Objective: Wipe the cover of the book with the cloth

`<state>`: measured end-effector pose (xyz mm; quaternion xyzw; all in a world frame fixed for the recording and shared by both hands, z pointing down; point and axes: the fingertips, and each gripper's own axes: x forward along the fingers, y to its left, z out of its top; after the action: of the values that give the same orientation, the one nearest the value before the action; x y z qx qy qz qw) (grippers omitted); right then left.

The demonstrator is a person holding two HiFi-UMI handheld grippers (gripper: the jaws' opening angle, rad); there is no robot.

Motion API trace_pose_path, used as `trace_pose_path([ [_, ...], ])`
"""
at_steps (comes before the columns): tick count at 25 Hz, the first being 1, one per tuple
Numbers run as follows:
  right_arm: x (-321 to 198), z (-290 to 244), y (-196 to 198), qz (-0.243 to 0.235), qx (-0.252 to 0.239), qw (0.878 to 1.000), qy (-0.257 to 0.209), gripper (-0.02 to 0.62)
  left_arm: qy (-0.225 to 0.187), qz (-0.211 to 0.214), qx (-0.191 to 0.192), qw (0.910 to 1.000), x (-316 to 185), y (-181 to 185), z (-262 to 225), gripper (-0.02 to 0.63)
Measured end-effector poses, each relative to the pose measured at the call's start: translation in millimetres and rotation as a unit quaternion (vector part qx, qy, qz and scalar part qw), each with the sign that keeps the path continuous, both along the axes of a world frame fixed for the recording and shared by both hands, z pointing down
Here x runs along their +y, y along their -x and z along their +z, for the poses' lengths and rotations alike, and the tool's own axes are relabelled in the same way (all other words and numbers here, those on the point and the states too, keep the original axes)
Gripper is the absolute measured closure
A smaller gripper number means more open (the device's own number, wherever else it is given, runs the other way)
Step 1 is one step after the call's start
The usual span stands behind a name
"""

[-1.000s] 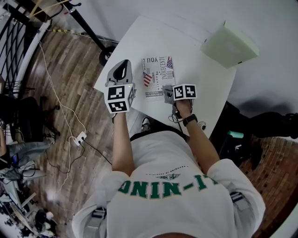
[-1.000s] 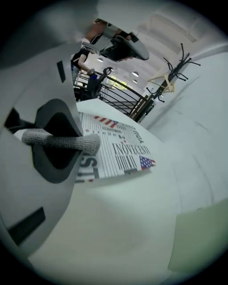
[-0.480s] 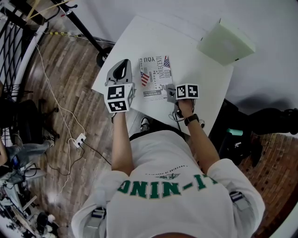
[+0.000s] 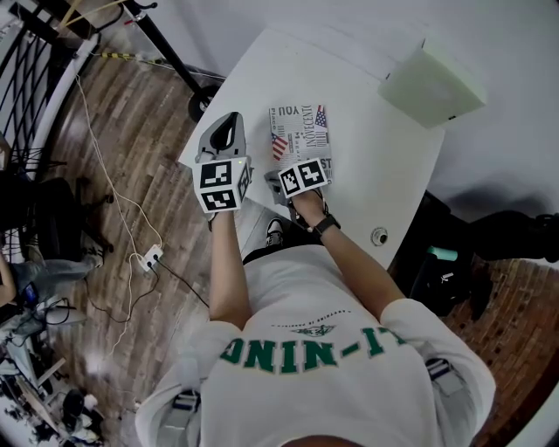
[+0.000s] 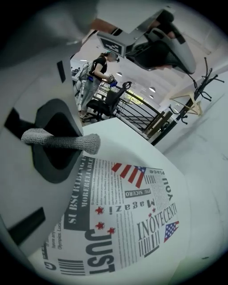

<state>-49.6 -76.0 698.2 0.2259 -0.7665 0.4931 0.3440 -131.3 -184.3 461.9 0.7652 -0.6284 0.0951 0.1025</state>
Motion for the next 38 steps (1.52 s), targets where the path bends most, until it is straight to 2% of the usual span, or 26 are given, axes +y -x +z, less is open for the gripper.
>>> trace_pose_path([
  [5, -14, 0, -36, 0.034, 0.004, 0.999, -0.001, 0.563, 0.001, 0.0, 0.003, 1.0, -3, 2, 4, 0.592],
  [14, -42, -4, -160, 0.144, 0.061, 0.987, -0.031, 0.563, -0.003, 0.025, 0.006, 0.9997, -13, -17, 3, 0.592],
  [18, -45, -5, -180, 0.174, 0.066, 0.982, -0.026, 0.563, -0.004, 0.026, 0.006, 0.9996, -13, -15, 1, 0.592],
  [21, -45, -6, -174, 0.167, 0.077, 0.982, -0.032, 0.563, -0.005, 0.021, 0.006, 0.9997, -11, -9, 1, 0.592],
  [23, -42, -12, -151, 0.15, 0.056, 0.986, -0.035, 0.561, -0.004, 0.017, 0.006, 0.9998, -9, -5, 1, 0.592],
  [28, -9, -20, -52, 0.019, 0.009, 0.999, -0.043, 0.561, -0.005, 0.01, 0.003, 0.9999, -5, 0, -1, 0.592],
  [32, 15, -10, -10, -0.049, 0.012, 0.998, -0.036, 0.561, -0.005, 0.007, 0.001, 1.0, -2, 3, -3, 0.592],
  [35, 19, -1, -13, -0.05, 0.026, 0.998, -0.032, 0.561, -0.004, 0.004, 0.0, 1.0, -1, 5, -2, 0.592],
  [38, 14, 0, -35, -0.001, 0.016, 1.0, -0.015, 0.561, -0.006, 0.004, 0.001, 1.0, -3, 4, -3, 0.592],
])
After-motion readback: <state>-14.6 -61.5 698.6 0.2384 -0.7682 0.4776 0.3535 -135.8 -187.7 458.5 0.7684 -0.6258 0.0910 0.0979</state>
